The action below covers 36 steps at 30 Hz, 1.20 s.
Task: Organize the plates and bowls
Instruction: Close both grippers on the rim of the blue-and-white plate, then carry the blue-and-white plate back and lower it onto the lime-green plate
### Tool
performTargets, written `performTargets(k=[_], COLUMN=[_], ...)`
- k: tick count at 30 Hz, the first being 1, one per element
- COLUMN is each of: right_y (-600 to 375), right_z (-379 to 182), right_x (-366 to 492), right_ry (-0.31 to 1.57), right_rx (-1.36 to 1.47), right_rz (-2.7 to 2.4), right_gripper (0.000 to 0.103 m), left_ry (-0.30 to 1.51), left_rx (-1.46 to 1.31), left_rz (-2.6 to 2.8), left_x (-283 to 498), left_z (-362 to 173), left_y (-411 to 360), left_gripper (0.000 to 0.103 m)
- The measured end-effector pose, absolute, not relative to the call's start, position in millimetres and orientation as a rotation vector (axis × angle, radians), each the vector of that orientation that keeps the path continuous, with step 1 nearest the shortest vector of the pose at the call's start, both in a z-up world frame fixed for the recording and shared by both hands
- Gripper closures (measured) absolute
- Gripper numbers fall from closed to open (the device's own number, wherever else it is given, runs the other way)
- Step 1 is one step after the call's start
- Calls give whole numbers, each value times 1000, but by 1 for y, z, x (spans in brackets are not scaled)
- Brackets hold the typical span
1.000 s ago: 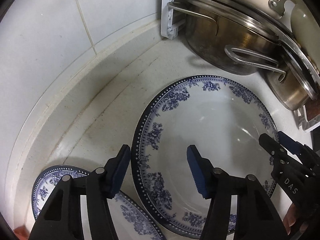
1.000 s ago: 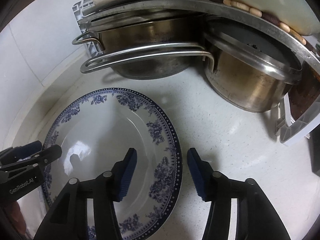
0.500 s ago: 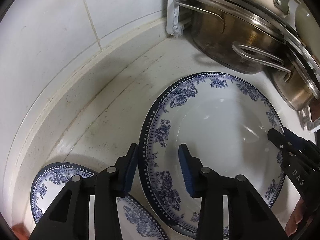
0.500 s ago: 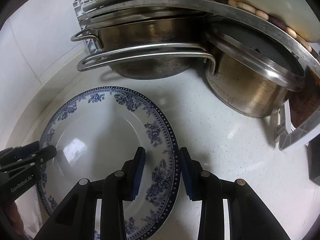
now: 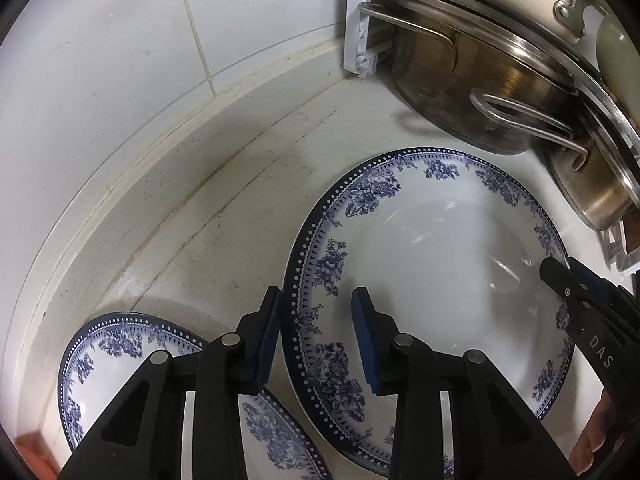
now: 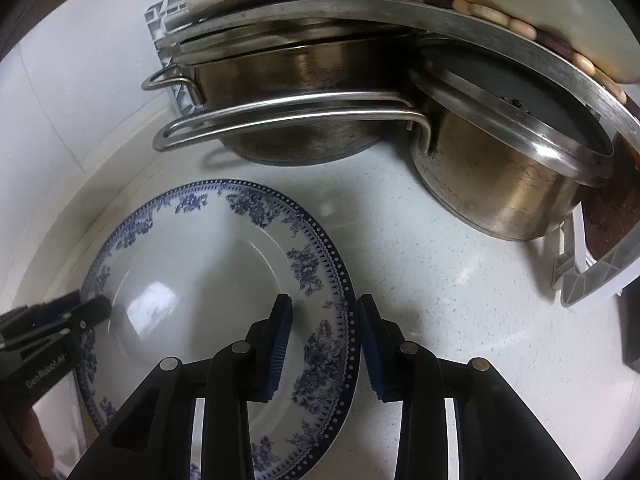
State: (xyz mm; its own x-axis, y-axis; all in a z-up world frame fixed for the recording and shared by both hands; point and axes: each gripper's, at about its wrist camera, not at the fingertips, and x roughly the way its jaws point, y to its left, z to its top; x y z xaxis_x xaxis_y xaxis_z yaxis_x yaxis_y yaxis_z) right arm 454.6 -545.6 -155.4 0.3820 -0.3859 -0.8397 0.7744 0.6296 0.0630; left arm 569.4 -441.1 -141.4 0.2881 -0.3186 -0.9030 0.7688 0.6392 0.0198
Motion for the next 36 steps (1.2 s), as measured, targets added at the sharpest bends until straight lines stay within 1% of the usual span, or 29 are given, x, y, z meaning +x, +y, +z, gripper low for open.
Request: performTargets(k=[6, 13, 20, 32, 36], right_y=[-544, -540, -524, -467, -444], right_z=[-153, -145, -128, -85, -74], right_x=[448, 436, 420, 391, 380], right_ry=[901, 878, 845, 808, 799], right_rx=[507, 530, 492, 397, 361], right_rz=[-780, -769, -769, -695, -666], right_gripper=[69, 69, 69, 69, 69], left_ry=[1039, 990, 956, 937, 922], left_rx=[473, 464, 426, 335, 303], left_rz=[-751, -737, -718, -626, -585], left_x=[566, 551, 530, 491, 475], left_z=[-136, -121, -104, -68, -56], left_y=[-436, -428, -407, -334, -299], left_gripper=[69, 69, 69, 69, 69])
